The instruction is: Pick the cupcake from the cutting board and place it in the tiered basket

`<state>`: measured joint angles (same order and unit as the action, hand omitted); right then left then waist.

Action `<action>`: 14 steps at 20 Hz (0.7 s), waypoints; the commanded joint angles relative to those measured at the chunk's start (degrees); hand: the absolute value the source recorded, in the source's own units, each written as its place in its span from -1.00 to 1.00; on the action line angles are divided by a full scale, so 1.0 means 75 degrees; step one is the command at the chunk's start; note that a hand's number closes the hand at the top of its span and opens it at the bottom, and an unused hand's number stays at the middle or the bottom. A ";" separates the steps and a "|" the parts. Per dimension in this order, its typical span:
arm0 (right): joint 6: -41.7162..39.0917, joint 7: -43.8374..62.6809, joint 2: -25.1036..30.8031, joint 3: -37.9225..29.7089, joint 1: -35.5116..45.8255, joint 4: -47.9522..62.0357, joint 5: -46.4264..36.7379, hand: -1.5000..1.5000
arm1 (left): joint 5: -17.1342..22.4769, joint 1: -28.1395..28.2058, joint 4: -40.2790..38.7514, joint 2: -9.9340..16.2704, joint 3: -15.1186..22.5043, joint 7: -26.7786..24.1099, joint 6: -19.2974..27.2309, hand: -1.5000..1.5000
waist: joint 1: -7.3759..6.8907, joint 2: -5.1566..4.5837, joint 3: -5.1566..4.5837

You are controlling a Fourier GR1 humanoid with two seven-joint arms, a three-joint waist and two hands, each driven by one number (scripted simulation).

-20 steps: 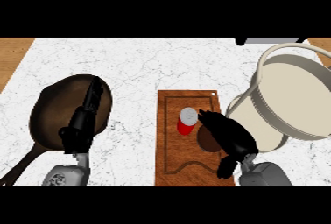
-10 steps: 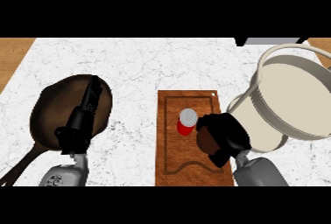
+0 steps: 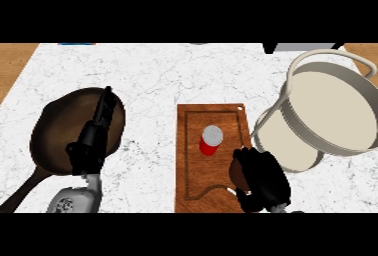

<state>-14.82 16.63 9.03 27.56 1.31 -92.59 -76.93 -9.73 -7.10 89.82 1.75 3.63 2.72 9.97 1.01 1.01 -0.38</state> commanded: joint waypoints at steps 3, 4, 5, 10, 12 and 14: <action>-0.0895 0.1904 0.0173 0.1139 -0.1827 -0.2148 -0.1353 1.00 | -0.0019 0.0375 -0.0066 -0.0046 0.0010 -0.0371 0.0051 0.00 | 0.0026 -0.0082 0.0038; -0.1232 0.2036 0.0351 0.1242 -0.2103 -0.2827 -0.1408 1.00 | 0.0076 0.0099 0.0219 0.0041 -0.0047 -0.0035 -0.0056 0.00 | 0.0019 -0.0080 0.0040; -0.1204 0.2273 0.0231 0.1485 -0.2191 -0.3187 -0.1616 1.00 | -0.0050 0.0065 -0.0042 -0.0015 0.0001 -0.0070 0.0024 0.00 | -0.0002 -0.0096 0.0043; -0.2658 0.2927 0.0300 0.1697 -0.2273 -0.5704 -0.1931 1.00 | 0.0065 0.0021 -0.0077 0.0116 -0.0115 -0.0068 -0.0135 0.00 | -0.0026 -0.0101 0.0040; -0.3278 0.2961 0.0285 0.1547 -0.1944 -0.6758 -0.1911 1.00 | 0.0038 0.0382 0.0036 0.0032 0.0048 -0.0260 -0.0147 0.00 | -0.0064 -0.0095 0.0035; -0.4259 0.3050 0.0145 0.1430 -0.1546 -0.7686 -0.1840 1.00 | -0.0155 -0.0124 -0.0140 -0.0094 0.0129 0.0015 0.0023 0.00 | -0.0051 -0.0115 0.0033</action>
<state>-37.42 37.27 11.05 38.53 -12.93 -138.03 -90.11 -10.01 -6.68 89.78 1.62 3.92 2.26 9.71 0.79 0.30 -0.11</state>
